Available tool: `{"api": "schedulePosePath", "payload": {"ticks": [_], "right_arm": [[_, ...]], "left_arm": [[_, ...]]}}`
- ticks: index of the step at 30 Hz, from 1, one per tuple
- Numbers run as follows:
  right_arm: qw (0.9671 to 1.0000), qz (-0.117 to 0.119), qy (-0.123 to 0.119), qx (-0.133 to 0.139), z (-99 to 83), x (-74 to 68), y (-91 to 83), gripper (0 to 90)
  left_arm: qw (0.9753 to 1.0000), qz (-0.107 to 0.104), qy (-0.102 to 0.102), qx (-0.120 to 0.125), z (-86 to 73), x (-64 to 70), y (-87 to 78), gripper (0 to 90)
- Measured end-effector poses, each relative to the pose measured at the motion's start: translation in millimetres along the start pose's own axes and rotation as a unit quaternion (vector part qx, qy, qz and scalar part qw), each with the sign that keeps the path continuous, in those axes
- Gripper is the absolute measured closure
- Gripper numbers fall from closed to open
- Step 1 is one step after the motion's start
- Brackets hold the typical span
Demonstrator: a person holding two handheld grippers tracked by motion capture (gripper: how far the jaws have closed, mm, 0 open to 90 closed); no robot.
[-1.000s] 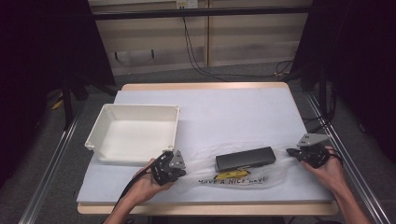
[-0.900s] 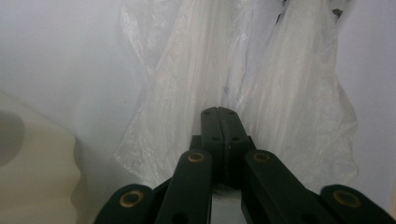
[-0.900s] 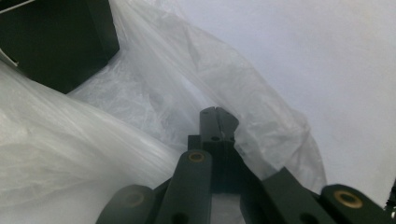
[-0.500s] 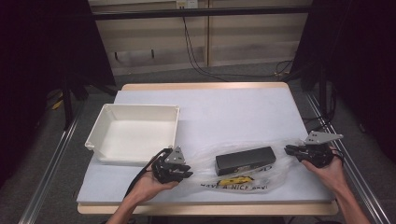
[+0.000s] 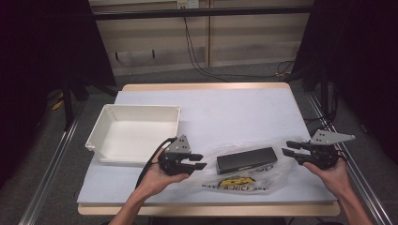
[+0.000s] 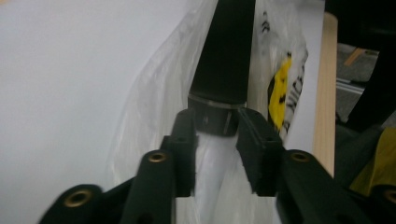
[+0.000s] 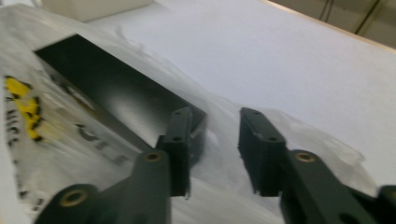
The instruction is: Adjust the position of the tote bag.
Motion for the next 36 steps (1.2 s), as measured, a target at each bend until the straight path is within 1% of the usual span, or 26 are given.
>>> {"api": "schedulePosePath", "payload": {"ticks": [1, 2, 3, 4, 5, 7, 8, 10, 11, 12, 15, 16, 17, 18, 19, 21, 22, 24, 25, 27, 30, 31, 32, 33, 34, 36], "right_arm": [[1.0, 0.003, -0.003, 0.004, 3.1, -3.3, -0.8, 70.1], [0.9999, 0.009, -0.003, 0.008, 6.4, -7.4, -0.9, 73.4], [0.9999, 0.012, -0.007, 0.011, 10.0, -12.3, 0.2, 75.4], [0.9998, 0.014, -0.007, 0.012, 11.9, -15.6, 1.4, 77.7], [0.9997, 0.017, -0.012, 0.012, 13.7, -20.0, 3.3, 80.9], [0.9992, 0.032, -0.018, 0.013, 16.6, -29.1, 7.4, 87.0], [0.9991, 0.034, -0.021, 0.014, 17.6, -31.6, 8.7, 89.3], [0.9987, 0.045, -0.02, 0.016, 20.1, -38.6, 10.2, 90.0], [0.9984, 0.05, -0.021, 0.017, 21.4, -41.9, 11.0, 90.0], [0.9981, 0.055, -0.022, 0.016, 22.4, -46.1, 12.7, 90.0], [0.9968, 0.074, -0.029, 0.01, 23.5, -59.5, 19.8, 90.0], [0.9965, 0.078, -0.03, 0.007, 23.4, -62.8, 22.1, 90.0], [0.9965, 0.078, -0.03, 0.007, 23.4, -62.8, 22.1, 90.0], [0.9948, 0.094, -0.039, 0.001, 23.2, -74.5, 30.2, 90.0], [0.9943, 0.098, -0.042, -0.001, 23.4, -77.7, 32.7, 90.0], [0.9932, 0.107, -0.045, -0.003, 23.7, -84.4, 38.5, 90.0], [0.9928, 0.11, -0.046, -0.005, 22.8, -86.3, 41.3, 90.0], [0.9925, 0.112, -0.047, -0.015, 18.8, -88.9, 46.2, 90.0], [0.992, 0.116, -0.046, -0.021, 16.6, -90.7, 48.3, 90.0], [0.9915, 0.117, -0.05, -0.028, 13.5, -93.8, 52.3, 90.0], [0.9904, 0.121, -0.054, -0.039, 9.1, -97.6, 59.6, 90.0], [0.9899, 0.122, -0.055, -0.046, 7.0, -98.3, 61.8, 90.0], [0.9896, 0.122, -0.055, -0.052, 4.9, -99.2, 63.7, 90.0], [0.9892, 0.122, -0.059, -0.057, 2.7, -99.6, 65.4, 90.0], [0.9887, 0.123, -0.06, -0.061, 0.7, -100.1, 67.1, 90.0], [0.9881, 0.124, -0.06, -0.07, -2.5, -101.5, 70.1, 90.0]], "left_arm": [[1.0, 0.002, -0.005, 0.002, 4.8, -1.2, 3.3, 73.3], [1.0, -0.003, -0.008, 0.003, 10.1, -2.1, 10.2, 78.0], [1.0, 0.0, -0.003, -0.002, 12.8, -3.4, 14.2, 80.5], [1.0, -0.002, -0.004, -0.001, 16.2, -3.7, 21.8, 83.1], [1.0, -0.001, -0.003, -0.008, 18.9, -5.0, 29.2, 85.7], [0.9999, -0.005, -0.01, -0.012, 25.4, -7.9, 42.8, 88.5], [0.9998, -0.011, -0.007, -0.016, 29.1, -9.3, 50.1, 90.0], [0.9997, -0.012, -0.008, -0.02, 34.1, -12.2, 57.5, 90.0], [0.9995, -0.021, -0.013, -0.018, 37.5, -13.3, 63.5, 90.0], [0.9995, -0.019, -0.009, -0.022, 39.4, -16.1, 67.0, 90.0], [0.999, -0.029, -0.015, -0.029, 43.6, -19.4, 77.3, 90.0], [0.9988, -0.027, -0.012, -0.038, 43.9, -20.7, 80.6, 90.0], [0.9988, -0.027, -0.012, -0.038, 43.9, -20.7, 80.6, 90.0], [0.9984, -0.03, -0.015, -0.045, 44.8, -24.4, 88.9, 90.0], [0.9983, -0.03, -0.018, -0.046, 44.7, -26.1, 92.6, 90.0], [0.9978, -0.035, -0.013, -0.055, 42.8, -27.6, 100.0, 90.0], [0.9974, -0.027, -0.007, -0.066, 41.2, -29.0, 102.4, 90.0], [0.997, -0.035, -0.014, -0.068, 39.6, -29.5, 107.2, 90.0], [0.9967, -0.032, -0.017, -0.073, 38.3, -30.8, 108.7, 90.0], [0.9959, -0.036, -0.02, -0.08, 35.9, -34.2, 111.9, 90.0], [0.9947, -0.032, -0.026, -0.094, 30.3, -40.3, 119.2, 90.0], [0.9936, -0.029, -0.026, -0.106, 28.3, -42.3, 120.1, 90.0], [0.9937, -0.035, -0.032, -0.102, 27.1, -42.2, 123.4, 90.0], [0.9936, -0.028, -0.034, -0.104, 25.5, -43.2, 125.7, 90.0], [0.993, -0.034, -0.033, -0.108, 24.7, -43.7, 127.4, 90.0], [0.992, -0.024, -0.033, -0.119, 22.5, -45.7, 131.1, 90.0]]}}
Point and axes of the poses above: each handheld gripper's, and its own axes: y roughly forward along the jaws, z roughly out of its top, x roughly to its right, the point moved 7 cm from there along y, roughly forward along the jaws, and after that the axes turned 13 degrees about -y, right-handed, at the moved point
